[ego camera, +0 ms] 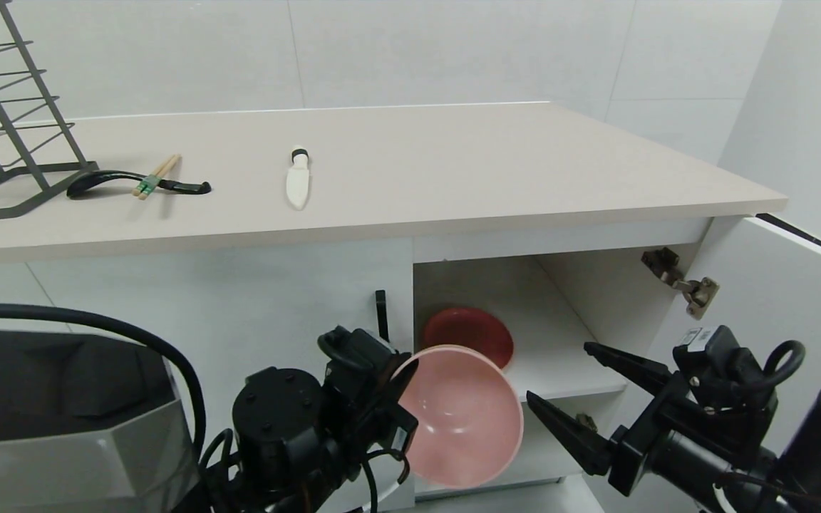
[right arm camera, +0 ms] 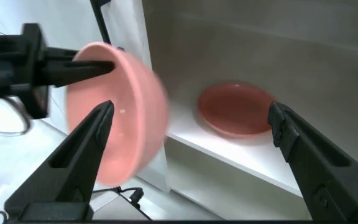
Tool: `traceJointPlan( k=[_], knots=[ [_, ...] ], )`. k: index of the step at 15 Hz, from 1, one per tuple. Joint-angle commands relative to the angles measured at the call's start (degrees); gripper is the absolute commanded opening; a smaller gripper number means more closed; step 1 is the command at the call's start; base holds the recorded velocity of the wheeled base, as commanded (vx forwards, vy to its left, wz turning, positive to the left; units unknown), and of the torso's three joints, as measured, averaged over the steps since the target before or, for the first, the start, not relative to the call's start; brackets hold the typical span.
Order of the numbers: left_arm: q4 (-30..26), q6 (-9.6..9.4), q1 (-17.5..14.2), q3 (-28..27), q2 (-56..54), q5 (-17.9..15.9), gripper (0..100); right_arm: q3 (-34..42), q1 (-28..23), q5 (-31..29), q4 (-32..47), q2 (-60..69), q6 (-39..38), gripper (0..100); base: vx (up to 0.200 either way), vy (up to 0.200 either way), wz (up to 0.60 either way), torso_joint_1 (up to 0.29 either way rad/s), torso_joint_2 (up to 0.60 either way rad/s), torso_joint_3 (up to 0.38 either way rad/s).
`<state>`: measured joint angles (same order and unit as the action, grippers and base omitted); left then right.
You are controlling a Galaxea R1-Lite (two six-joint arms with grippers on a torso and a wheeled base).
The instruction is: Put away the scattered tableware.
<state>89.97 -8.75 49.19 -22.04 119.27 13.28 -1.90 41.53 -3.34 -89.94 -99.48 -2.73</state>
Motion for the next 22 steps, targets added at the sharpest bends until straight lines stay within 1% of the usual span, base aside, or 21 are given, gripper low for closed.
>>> traceJointPlan(
  k=[1,2,3,4,7,8,9,10,12,14,15,16,20,22],
  knots=[
    [0.03,-1.44,0.38,-4.50,3.25,1.05,0,0.32,-0.05,0.00,-0.06,-0.02,0.01,100,0.000,0.000,0.00,0.000,0.00,0.000],
    [0.03,-2.32,0.47,-7.84,4.74,2.98,0,0.58,-0.22,0.00,-0.06,-1.69,-0.17,100,0.000,0.000,0.00,0.000,0.00,0.000],
    [0.03,-2.67,0.47,-9.42,5.44,3.60,0,0.50,-0.66,0.00,-0.06,-3.53,-0.17,100,0.000,0.000,0.00,0.000,0.00,0.000],
    [0.03,-3.11,0.56,-11.36,6.15,3.86,0,0.23,-2.95,-0.35,-0.06,-5.99,-0.17,100,0.000,0.000,0.00,0.000,0.00,0.000],
    [0.03,-3.20,1.88,-12.68,6.24,3.95,0,-1.35,-8.75,-0.61,-0.06,-8.98,-0.43,100,0.000,0.000,0.00,0.000,0.00,0.000],
    [0.03,-3.20,2.14,-13.38,6.59,3.86,0,-1.61,-9.63,-0.53,-0.06,-9.33,-0.43,100,0.000,0.000,0.00,0.000,0.00,0.000],
    [0.03,-3.82,2.14,-14.70,7.38,3.95,0,-2.14,-10.60,-0.61,-0.06,-9.68,-0.52,100,0.000,0.000,0.00,0.000,0.00,0.000],
    [0.03,-4.96,2.14,-16.54,8.17,3.95,0,-2.23,-11.56,-0.61,-0.06,-10.56,-0.61,100,0.000,0.000,0.00,0.000,0.00,0.000],
    [0.03,-6.19,2.49,-19.88,9.49,4.04,0,-3.28,-14.11,-0.61,-0.06,-12.23,-0.70,100,0.000,0.000,0.00,0.000,0.00,0.000],
    [0.03,-6.63,2.93,-22.17,10.45,4.39,0,-3.90,-14.55,-0.61,-0.06,-12.23,-0.78,100,0.000,0.000,0.00,0.000,0.00,0.000],
    [0.03,-7.07,3.11,-24.37,11.51,4.39,0,-4.25,-14.29,-0.61,-0.06,-12.15,-0.78,100,0.000,0.000,0.00,0.000,0.00,0.000],
    [0.03,-7.95,3.19,-25.95,12.39,4.39,0,-4.78,-14.38,-0.61,-0.06,-12.06,-0.87,100,0.000,0.000,0.00,0.000,0.00,0.000],
    [0.03,-8.21,3.90,-30.61,14.23,4.30,0,-5.39,-14.90,-0.70,-0.06,-11.79,-0.96,100,0.000,0.000,0.00,0.000,0.00,0.000],
    [0.03,-8.21,3.90,-31.13,14.50,4.30,0,-5.74,-16.57,-0.61,-0.06,-11.53,-0.96,100,0.000,0.000,0.00,0.000,0.00,0.000]
  ],
)
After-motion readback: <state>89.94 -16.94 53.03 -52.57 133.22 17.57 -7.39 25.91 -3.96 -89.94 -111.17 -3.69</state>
